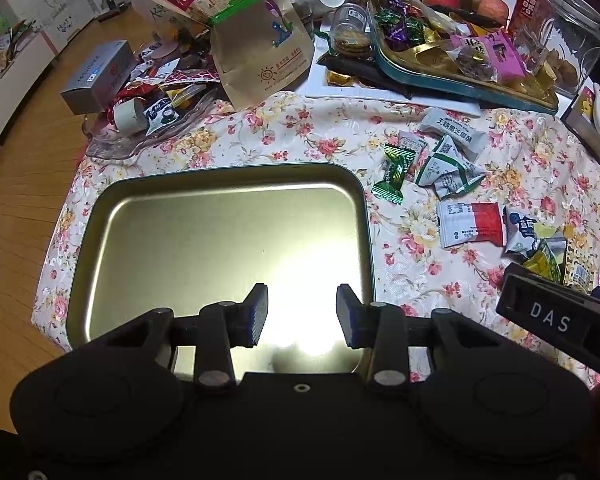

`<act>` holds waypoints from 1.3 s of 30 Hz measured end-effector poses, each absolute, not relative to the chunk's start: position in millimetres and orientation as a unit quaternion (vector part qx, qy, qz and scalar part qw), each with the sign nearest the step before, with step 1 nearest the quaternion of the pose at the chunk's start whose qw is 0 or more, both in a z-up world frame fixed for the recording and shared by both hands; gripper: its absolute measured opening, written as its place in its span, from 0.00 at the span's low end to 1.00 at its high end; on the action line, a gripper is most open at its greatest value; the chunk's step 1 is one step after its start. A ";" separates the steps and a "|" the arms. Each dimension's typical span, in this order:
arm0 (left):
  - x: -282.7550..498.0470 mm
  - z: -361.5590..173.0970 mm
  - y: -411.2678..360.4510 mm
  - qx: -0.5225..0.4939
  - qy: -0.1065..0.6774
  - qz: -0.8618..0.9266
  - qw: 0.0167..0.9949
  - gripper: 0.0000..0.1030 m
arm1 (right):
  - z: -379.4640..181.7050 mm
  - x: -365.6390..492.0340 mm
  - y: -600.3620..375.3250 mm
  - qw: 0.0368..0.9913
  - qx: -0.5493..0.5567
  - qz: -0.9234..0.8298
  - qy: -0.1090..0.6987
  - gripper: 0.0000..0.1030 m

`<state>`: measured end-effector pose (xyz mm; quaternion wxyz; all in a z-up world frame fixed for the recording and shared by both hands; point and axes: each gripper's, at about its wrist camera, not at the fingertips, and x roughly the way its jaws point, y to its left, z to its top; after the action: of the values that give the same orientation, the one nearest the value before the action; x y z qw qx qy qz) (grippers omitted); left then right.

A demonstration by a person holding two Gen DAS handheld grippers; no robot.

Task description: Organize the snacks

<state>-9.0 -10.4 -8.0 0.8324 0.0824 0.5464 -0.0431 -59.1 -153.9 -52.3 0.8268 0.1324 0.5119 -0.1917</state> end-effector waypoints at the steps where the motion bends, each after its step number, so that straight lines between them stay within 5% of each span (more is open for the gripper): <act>1: -8.8 -8.3 -10.6 0.084 0.547 -0.043 0.832 0.46 | -52.5 -59.3 -154.0 0.827 0.132 -0.192 0.512 0.94; 39: -8.4 -19.5 -18.5 0.088 0.574 -0.045 0.813 0.46 | -63.4 -64.2 -162.9 0.810 0.146 -0.208 0.528 0.94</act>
<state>-8.4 -18.5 -19.5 0.8129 0.0880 0.5739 -0.0452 -64.2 -162.9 -63.4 0.8104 0.1460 0.5280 -0.2077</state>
